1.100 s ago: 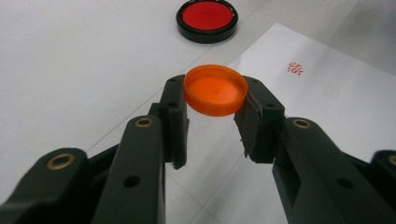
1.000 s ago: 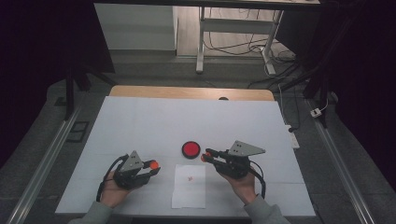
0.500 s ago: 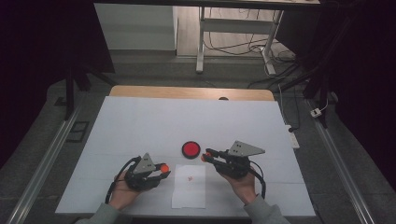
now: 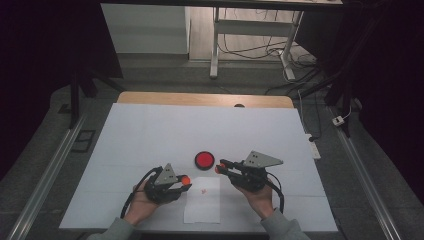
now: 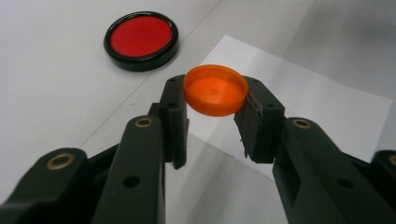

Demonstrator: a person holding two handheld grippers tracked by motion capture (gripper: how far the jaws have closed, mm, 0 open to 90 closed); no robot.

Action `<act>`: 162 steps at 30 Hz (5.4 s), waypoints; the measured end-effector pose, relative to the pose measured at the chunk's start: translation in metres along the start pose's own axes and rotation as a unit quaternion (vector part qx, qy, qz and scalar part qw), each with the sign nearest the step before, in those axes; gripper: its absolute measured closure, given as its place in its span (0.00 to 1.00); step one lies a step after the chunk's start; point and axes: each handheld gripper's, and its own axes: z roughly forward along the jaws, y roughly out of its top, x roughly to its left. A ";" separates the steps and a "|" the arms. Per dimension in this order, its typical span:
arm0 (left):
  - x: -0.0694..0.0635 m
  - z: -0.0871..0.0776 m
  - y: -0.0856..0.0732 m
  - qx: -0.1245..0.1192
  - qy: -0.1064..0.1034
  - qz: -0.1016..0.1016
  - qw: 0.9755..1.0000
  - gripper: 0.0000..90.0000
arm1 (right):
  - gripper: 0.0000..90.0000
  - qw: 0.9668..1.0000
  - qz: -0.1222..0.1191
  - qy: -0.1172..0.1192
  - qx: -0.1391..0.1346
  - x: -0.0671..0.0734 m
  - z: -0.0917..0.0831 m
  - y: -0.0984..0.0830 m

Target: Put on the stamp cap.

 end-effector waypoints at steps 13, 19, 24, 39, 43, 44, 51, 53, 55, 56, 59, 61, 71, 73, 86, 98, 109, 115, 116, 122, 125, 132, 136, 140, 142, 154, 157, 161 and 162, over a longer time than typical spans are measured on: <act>-0.013 0.023 0.019 0.004 -0.026 0.024 0.999 0.72 | 0.80 1.000 0.000 0.001 0.002 0.000 0.000 -0.001; -0.013 0.026 0.021 0.005 -0.027 0.023 0.999 0.72 | 0.80 1.000 -0.001 0.001 0.004 0.001 0.001 -0.001; -0.014 0.027 0.022 0.005 -0.028 0.024 0.999 0.72 | 0.80 1.000 -0.002 0.003 0.006 0.001 0.002 -0.001; -0.014 0.029 0.023 0.007 -0.029 0.025 0.999 0.72 | 0.80 1.000 -0.006 0.024 0.009 0.012 0.012 0.000; -0.015 0.029 0.023 0.007 -0.030 0.024 0.999 0.72 | 0.80 0.999 -0.009 0.033 0.010 0.017 0.017 0.000; -0.016 0.029 0.023 0.006 -0.031 0.024 0.999 0.72 | 0.80 0.999 -0.009 0.035 0.011 0.018 0.017 0.000; -0.016 0.029 0.023 0.007 -0.032 0.029 0.999 0.72 | 0.80 0.999 -0.013 0.048 0.017 0.023 0.023 -0.001; -0.016 0.029 0.023 0.005 -0.032 0.029 0.999 0.72 | 0.80 0.999 -0.013 0.049 0.018 0.024 0.024 -0.001; -0.017 0.029 0.023 0.002 -0.032 0.028 0.999 0.72 | 0.80 0.998 -0.012 0.050 0.019 0.024 0.025 -0.001; -0.017 0.029 0.023 0.002 -0.031 0.028 0.999 0.72 | 0.80 0.998 -0.012 0.050 0.019 0.024 0.025 -0.002; -0.017 0.028 0.024 0.000 -0.030 0.030 0.999 0.72 | 0.80 0.998 -0.013 0.052 0.022 0.025 0.026 -0.002; -0.016 0.028 0.024 -0.002 -0.029 0.029 0.999 0.72 | 0.80 0.998 -0.013 0.052 0.023 0.025 0.026 -0.003; -0.017 0.027 0.024 -0.007 -0.029 0.030 0.999 0.72 | 0.80 0.998 -0.012 0.056 0.027 0.027 0.029 -0.004; -0.017 0.027 0.024 -0.007 -0.029 0.029 0.999 0.72 | 0.80 0.998 -0.013 0.056 0.028 0.027 0.029 -0.005; -0.017 0.026 0.025 -0.010 -0.029 0.029 0.999 0.72 | 0.80 0.998 -0.014 0.058 0.031 0.027 0.031 -0.007; -0.017 0.026 0.025 -0.011 -0.028 0.029 0.999 0.72 | 0.80 0.998 -0.016 0.058 0.033 0.028 0.032 -0.008; -0.017 0.025 0.025 -0.012 -0.025 0.028 0.999 0.72 | 0.80 0.998 -0.018 0.058 0.034 0.029 0.033 -0.010; -0.019 0.024 0.026 -0.013 -0.020 0.031 0.999 0.72 | 0.80 0.998 -0.020 0.056 0.030 0.030 0.033 -0.010; -0.019 0.024 0.026 -0.012 -0.020 0.032 0.999 0.72 | 0.80 0.998 -0.019 0.056 0.029 0.030 0.033 -0.010; -0.020 0.024 0.026 -0.010 -0.020 0.030 0.999 0.72 | 0.80 0.998 -0.016 0.055 0.028 0.031 0.033 -0.011; -0.020 0.023 0.026 -0.011 -0.018 0.030 0.999 0.72 | 0.81 0.998 -0.015 0.055 0.027 0.031 0.033 -0.011; -0.022 0.023 0.027 -0.008 -0.015 0.034 0.999 0.72 | 0.81 0.998 -0.013 0.058 0.021 0.031 0.032 -0.014; -0.022 0.023 0.027 -0.008 -0.015 0.033 0.999 0.72 | 0.81 0.998 -0.016 0.056 0.020 0.032 0.032 -0.014; -0.022 0.023 0.026 -0.003 -0.016 0.034 0.999 0.72 | 0.81 0.998 -0.018 0.054 0.019 0.033 0.033 -0.016; -0.022 0.024 0.026 -0.001 -0.015 0.035 0.999 0.72 | 0.81 0.998 -0.014 0.052 0.017 0.033 0.033 -0.018; -0.020 0.026 0.024 -0.024 -0.025 0.019 0.999 0.71 | 0.81 0.998 -0.019 0.049 0.020 0.032 0.032 -0.014; -0.019 0.026 0.024 -0.025 -0.027 0.017 0.999 0.70 | 0.80 0.998 -0.023 0.048 0.016 0.032 0.031 -0.013; -0.019 0.027 0.023 -0.025 -0.028 0.019 0.999 0.65 | 0.80 0.998 -0.027 0.046 0.017 0.034 0.032 -0.013; -0.019 0.027 0.023 -0.024 -0.026 0.018 0.999 0.64 | 0.80 0.998 -0.028 0.046 0.017 0.034 0.032 -0.013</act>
